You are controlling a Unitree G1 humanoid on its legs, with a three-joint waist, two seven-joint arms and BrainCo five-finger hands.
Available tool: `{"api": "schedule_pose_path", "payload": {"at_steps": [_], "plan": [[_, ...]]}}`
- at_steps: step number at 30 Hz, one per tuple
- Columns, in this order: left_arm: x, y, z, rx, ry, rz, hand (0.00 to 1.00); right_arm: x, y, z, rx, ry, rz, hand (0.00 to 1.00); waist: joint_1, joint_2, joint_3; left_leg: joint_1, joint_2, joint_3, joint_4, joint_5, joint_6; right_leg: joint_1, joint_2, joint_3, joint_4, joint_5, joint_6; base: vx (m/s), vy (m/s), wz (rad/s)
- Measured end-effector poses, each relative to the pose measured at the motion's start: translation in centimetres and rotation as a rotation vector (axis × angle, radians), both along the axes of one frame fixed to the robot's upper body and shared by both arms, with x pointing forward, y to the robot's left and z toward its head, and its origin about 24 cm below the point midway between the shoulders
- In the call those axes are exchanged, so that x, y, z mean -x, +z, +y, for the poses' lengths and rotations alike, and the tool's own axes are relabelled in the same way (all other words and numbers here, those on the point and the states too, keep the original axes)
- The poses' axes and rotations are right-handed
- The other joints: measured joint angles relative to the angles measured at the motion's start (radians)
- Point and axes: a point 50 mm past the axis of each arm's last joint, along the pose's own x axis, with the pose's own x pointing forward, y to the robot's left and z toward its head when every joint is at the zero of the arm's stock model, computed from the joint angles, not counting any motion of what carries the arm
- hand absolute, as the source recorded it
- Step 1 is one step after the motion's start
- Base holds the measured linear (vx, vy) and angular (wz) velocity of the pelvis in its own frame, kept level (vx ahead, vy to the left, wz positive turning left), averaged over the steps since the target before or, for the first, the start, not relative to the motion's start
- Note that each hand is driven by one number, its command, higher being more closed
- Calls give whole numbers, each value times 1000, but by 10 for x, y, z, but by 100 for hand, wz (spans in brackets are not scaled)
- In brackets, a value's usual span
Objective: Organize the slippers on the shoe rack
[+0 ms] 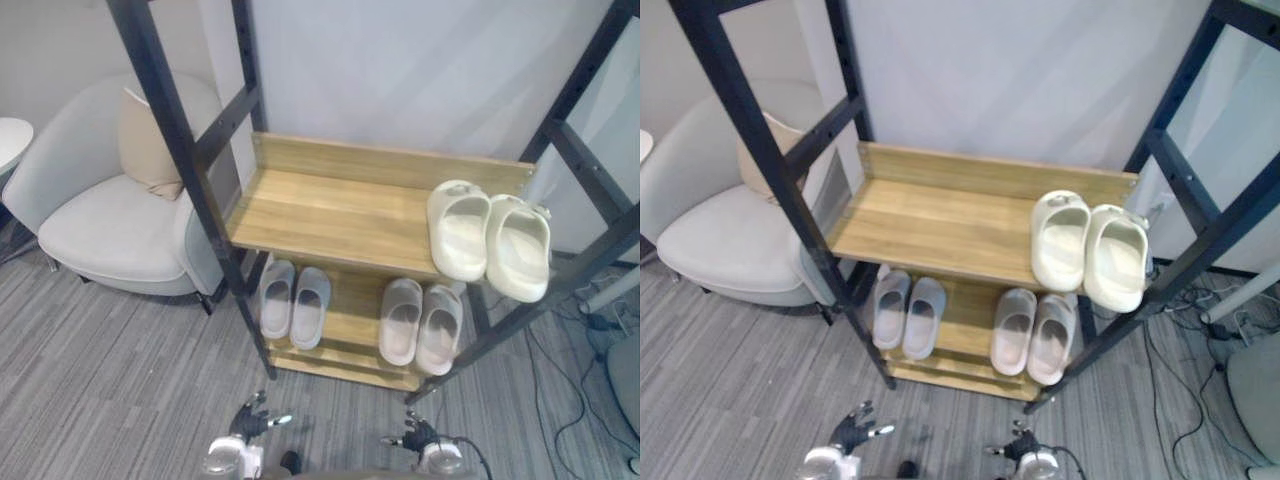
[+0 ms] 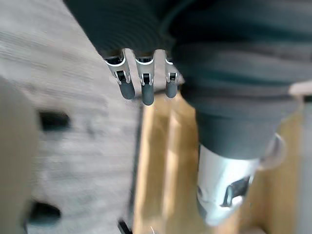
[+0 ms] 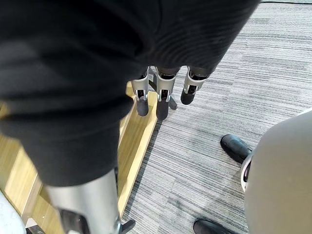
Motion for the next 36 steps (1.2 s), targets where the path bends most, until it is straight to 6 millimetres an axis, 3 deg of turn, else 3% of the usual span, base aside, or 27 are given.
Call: {"api": "schedule_pose_path", "payload": {"at_steps": [11,14,15,16,17,18,20,22,23,24,25,28,30,32,33,34,35,36], "plan": [[6,-2,11,-33,143,0,0,-6,1,8,-18,4,-16,0,12,-13,17,5,6,31,-8,-16,0,-32,0,38,29,-22,6,47,5,-11],[3,-1,10,-28,152,-20,0,-14,3,12,-26,13,-33,0,25,-14,31,-9,1,29,47,-64,9,-122,-71,57,289,-133,22,74,41,3],[1,-1,9,-29,151,-22,0,-16,4,13,-28,19,-38,0,27,-5,40,-7,2,17,63,-75,7,-151,-92,73,392,-144,24,79,42,55],[-1,0,9,-33,152,-29,0,-22,6,18,-27,44,-51,0,27,0,54,-12,2,-28,103,-87,12,-209,-111,172,570,-142,15,44,21,60],[-1,0,10,-34,151,-29,0,-22,6,19,-27,50,-52,0,27,1,56,-12,1,-38,107,-87,13,-216,-110,191,588,-141,15,133,-50,120],[-2,1,11,-43,151,-30,0,-23,6,24,-25,86,-54,0,29,-4,56,-19,-4,-109,121,-86,14,-241,-89,318,630,-187,7,94,-68,102],[-6,2,14,-57,153,-40,0,-31,9,25,-23,93,-77,0,27,-13,54,-64,-13,-190,144,-77,2,-246,-36,447,579,-245,7,112,-153,150],[-10,4,16,-71,158,-49,0,-40,14,23,-13,93,-107,0,29,-28,62,-114,-47,-296,158,-62,-19,-239,3,544,460,-257,8,80,-254,163],[-10,4,15,-70,161,-48,0,-44,15,22,-9,93,-119,0,30,-31,65,-119,-53,-314,161,-63,-24,-225,0,546,448,-269,8,45,-251,129],[-13,4,13,-66,165,-55,0,-51,19,22,-5,94,-142,0,40,-13,74,-137,-55,-348,158,-54,-38,-203,-1,539,403,-281,14,12,-233,93],[-17,4,5,-43,165,-63,0,-65,26,18,14,99,-184,0,51,23,92,-168,-45,-391,158,-42,-57,-175,10,483,338,-282,8,-4,-224,87],[-20,2,-13,3,161,-62,0,-76,32,13,35,109,-214,0,55,77,103,-220,-15,-486,154,-16,-97,-144,55,378,257,-247,-24,-56,-185,95],[-22,3,-13,5,161,-70,0,-76,32,16,32,113,-216,0,58,79,115,-221,3,-497,140,3,-110,-120,69,335,243,-243,-30,-37,-94,79],[-23,3,-14,0,141,-69,0,-79,34,18,33,111,-230,0,56,72,121,-245,6,-350,87,100,-67,-127,58,278,240,-229,-53,-66,-55,72],[-24,3,-11,-10,133,-68,0,-76,33,15,39,102,-228,0,47,62,120,-267,12,-154,116,83,-22,-143,43,243,229,-223,-61,-78,-21,67],[-28,3,-12,-14,122,-67,0,-77,34,12,49,93,-233,0,42,76,123,-300,34,41,212,18,23,-149,33,212,237,-221,-61,-94,-8,95],[-29,2,-14,-18,106,-57,0,-73,33,10,53,87,-228,0,34,76,125,-323,62,195,306,-45,53,-148,21,166,254,-221,-60,-55,25,113],[-29,2,-15,-24,91,-58,0,-67,30,10,50,82,-213,0,28,82,124,-326,87,286,371,-76,59,-147,10,122,284,-229,-54,-75,75,120]]}}
